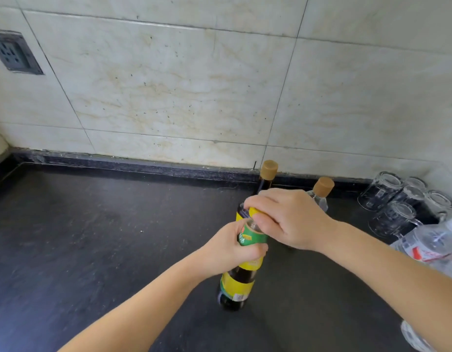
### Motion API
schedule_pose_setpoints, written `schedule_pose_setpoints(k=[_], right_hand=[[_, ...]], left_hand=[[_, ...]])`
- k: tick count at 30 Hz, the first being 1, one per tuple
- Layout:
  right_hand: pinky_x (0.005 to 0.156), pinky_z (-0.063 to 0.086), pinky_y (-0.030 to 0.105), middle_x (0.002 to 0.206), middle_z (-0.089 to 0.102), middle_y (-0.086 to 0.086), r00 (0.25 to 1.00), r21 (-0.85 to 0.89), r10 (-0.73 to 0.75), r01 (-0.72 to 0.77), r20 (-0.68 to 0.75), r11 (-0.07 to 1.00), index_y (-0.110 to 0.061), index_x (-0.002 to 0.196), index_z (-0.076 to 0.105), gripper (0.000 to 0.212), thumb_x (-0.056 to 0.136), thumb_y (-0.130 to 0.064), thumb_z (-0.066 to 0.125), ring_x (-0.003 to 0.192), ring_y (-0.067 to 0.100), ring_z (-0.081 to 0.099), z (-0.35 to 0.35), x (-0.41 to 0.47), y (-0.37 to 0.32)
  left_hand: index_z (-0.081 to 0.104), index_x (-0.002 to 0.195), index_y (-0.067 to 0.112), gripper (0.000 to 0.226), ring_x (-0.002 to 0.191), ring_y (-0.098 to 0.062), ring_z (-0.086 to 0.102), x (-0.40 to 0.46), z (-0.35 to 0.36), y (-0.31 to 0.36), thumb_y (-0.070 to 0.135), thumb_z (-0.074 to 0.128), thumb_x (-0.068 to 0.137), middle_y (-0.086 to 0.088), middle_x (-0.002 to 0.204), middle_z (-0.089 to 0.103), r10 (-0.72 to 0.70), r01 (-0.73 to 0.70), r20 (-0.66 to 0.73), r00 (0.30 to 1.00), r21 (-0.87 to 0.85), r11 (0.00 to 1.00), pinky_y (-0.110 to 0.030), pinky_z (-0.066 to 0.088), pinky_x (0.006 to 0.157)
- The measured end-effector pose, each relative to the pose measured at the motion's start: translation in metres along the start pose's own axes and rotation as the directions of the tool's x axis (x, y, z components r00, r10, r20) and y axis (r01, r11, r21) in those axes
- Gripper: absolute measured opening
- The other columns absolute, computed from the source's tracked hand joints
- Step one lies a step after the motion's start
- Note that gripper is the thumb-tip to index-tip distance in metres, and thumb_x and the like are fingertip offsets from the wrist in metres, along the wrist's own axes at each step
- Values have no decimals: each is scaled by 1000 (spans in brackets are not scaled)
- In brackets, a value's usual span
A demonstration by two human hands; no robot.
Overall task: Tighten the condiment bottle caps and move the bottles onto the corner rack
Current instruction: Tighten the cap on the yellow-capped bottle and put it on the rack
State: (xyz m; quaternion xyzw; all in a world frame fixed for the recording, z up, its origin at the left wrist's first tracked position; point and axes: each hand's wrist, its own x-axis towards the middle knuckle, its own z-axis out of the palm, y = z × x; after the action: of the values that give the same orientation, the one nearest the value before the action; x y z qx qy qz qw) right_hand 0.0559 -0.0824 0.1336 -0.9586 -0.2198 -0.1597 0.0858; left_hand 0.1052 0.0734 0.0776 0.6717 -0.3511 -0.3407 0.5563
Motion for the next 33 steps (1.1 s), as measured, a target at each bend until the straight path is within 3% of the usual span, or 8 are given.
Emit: schedule_pose_setpoints(k=[3, 7, 10, 12, 15, 19, 26, 33], right_hand=[[37, 29, 26, 52, 54, 0, 995, -159, 92, -96, -32, 983, -13, 79, 53, 45, 91, -44, 24, 45, 23, 52, -11, 1, 9], [42, 21, 28, 55, 38, -5, 904, -255, 412, -373, 116, 892, -20, 83, 34, 34, 93, -50, 20, 55, 20, 43, -6, -6, 3], [49, 32, 26, 73, 59, -4, 929, -76, 303, -293, 215, 953, -22, 97, 45, 46, 90, -57, 16, 60, 12, 50, -25, -14, 6], [61, 38, 22, 101, 64, -6, 976, 18, 124, -130, 179, 991, -25, 123, 47, 56, 90, -59, 17, 84, 9, 55, -44, -18, 10], [55, 38, 18, 87, 66, -4, 985, -26, -144, 147, 92, 989, -21, 109, 55, 37, 93, -44, 31, 76, 9, 55, -52, -21, 18], [41, 25, 19, 56, 54, -3, 988, -11, -139, 140, 73, 990, -20, 81, 44, 14, 87, -29, 35, 43, 16, 45, -41, -23, 26], [40, 29, 24, 54, 53, -1, 993, 66, 32, -40, 112, 997, -12, 78, 51, 32, 90, -32, 29, 42, 12, 38, -11, -42, 31], [45, 25, 19, 60, 54, -3, 988, 63, 85, -93, 130, 994, -13, 83, 53, 41, 89, -40, 22, 49, 13, 43, -10, -50, 38]], left_hand=[[58, 86, 11, 19, 63, -7, 57, 11, 18, 13, 25, 66, 75, 0, 72, 64, 19, 8, -224, 974, 121, 993, -23, 48, 61], [59, 91, 18, 21, 74, -10, 66, 20, 29, 14, 31, 66, 77, 1, 83, 71, 70, 52, -341, 937, 337, 940, -33, 57, 71], [58, 91, 9, 24, 71, -17, 63, 18, 21, 20, 27, 64, 77, -10, 82, 68, 14, 29, -168, 986, 253, 967, -40, 54, 73], [55, 91, 4, 31, 71, -15, 58, 16, 13, 32, 28, 62, 74, -11, 79, 62, -33, 28, 30, 999, 149, 988, -37, 50, 71], [57, 80, 20, 8, 74, -9, 61, 15, 13, 46, 24, 60, 74, 4, 79, 64, -44, 21, 214, 976, 108, 994, -25, 50, 73], [55, 80, 14, 16, 75, -11, 59, 16, 28, 44, 27, 59, 72, -4, 80, 61, -32, 19, 140, 990, 96, 995, -29, 48, 75], [51, 77, 17, 13, 65, -9, 50, 16, 52, 22, 22, 62, 82, 3, 71, 55, -69, 81, -71, 995, 196, 977, -23, 42, 65], [49, 74, 20, 15, 60, -6, 47, 24, 64, 17, 24, 61, 82, 5, 68, 53, -92, 110, -107, 990, 172, 979, -21, 40, 61]])
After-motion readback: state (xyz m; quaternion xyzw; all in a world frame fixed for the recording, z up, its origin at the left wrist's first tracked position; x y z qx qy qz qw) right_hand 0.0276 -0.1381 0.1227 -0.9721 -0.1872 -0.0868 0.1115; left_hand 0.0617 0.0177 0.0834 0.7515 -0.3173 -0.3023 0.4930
